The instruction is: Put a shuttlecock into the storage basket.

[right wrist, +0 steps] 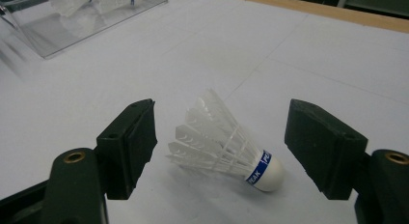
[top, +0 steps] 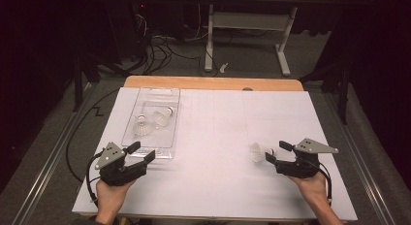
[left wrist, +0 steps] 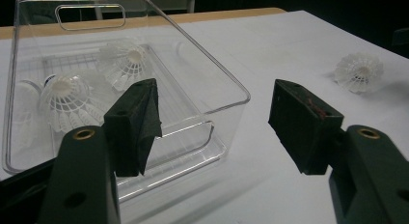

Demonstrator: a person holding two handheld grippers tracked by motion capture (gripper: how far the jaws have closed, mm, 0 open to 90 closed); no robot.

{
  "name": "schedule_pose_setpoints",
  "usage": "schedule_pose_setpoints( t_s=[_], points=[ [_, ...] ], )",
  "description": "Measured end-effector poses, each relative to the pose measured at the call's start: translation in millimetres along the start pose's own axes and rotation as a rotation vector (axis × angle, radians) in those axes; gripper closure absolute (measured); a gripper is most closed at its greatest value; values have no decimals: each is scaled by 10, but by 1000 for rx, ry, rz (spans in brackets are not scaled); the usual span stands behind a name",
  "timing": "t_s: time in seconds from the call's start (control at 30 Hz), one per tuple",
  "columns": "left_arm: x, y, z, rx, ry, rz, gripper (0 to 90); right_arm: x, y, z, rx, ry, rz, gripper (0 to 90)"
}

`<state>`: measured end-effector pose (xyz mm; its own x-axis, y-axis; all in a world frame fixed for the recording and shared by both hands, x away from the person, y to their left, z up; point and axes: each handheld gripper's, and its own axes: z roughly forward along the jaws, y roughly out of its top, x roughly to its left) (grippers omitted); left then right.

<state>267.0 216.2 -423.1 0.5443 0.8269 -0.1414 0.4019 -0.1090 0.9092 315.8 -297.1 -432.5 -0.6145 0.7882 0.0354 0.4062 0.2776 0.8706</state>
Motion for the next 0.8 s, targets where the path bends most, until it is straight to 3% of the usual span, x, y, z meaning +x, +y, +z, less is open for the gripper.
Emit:
schedule_pose_setpoints(
  t_s=[0.3,0.8],
  points=[
    [3,-2,4,1,-1,0,355,-50,31,65,52,6,3,271],
    [2,-4,5,1,-2,2,353,36,222,252,134,7,-12,284]
  ],
)
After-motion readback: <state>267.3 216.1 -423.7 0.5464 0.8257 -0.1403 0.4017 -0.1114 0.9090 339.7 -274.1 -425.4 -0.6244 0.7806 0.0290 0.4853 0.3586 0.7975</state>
